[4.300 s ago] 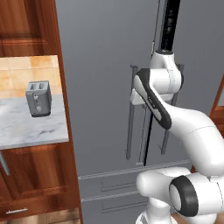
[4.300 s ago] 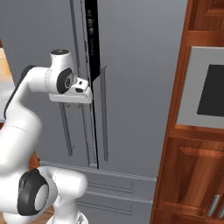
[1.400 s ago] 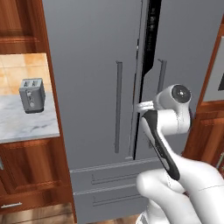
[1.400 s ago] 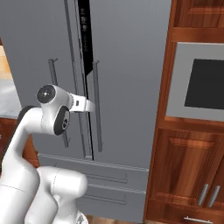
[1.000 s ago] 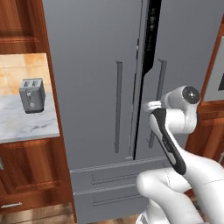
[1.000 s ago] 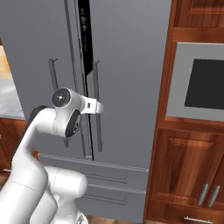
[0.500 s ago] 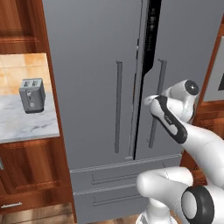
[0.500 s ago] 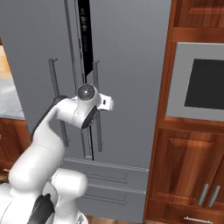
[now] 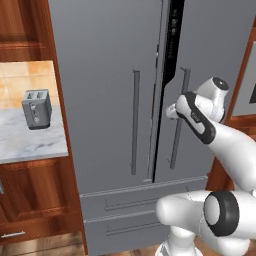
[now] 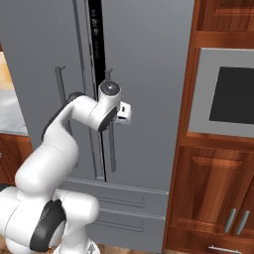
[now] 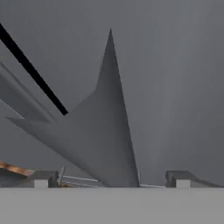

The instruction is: Gather the potato and garlic from the fridge and place them on a tray on the dining counter. Then gather the steak and chicken drumstick from the fridge and place them on the other tray.

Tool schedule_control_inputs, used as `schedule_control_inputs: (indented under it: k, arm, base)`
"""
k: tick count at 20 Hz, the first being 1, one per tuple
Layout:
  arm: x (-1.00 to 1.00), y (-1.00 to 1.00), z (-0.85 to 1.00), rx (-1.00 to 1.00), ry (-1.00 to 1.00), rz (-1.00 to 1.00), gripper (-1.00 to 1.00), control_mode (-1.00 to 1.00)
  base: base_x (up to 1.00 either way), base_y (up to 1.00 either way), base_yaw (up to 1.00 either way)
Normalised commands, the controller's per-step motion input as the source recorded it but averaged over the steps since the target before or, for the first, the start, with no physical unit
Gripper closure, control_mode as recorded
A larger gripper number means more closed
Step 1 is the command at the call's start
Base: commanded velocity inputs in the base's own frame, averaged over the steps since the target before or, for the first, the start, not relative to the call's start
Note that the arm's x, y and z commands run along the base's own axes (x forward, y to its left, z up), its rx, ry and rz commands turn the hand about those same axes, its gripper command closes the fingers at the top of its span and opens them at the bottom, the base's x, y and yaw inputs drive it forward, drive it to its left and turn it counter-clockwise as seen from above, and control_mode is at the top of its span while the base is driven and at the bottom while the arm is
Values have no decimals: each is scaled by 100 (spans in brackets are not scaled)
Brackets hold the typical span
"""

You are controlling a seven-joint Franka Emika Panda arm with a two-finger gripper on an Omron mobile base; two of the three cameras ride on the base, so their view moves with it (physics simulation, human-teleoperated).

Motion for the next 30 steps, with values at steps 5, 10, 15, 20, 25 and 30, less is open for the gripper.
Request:
schedule_control_inputs:
  k: [5,10,15,20,25,30]
  arm:
    - [4,28,-37,0,-55,-37,100,-100]
    - [4,27,-91,2,-45,-59,100,-100]
    - [67,16,-89,2,-23,-33,100,-100]
    - [100,-81,-82,0,-14,38,100,-100]
    - [93,-49,-54,1,-2,38,100,-100]
    - [-3,-1,-8,0,3,-9,100,-100]
  base:
    - [0,0,0]
    - [0,0,0]
    - [0,0,0]
    - [0,0,0]
    - [0,0,0]
    - [0,0,0]
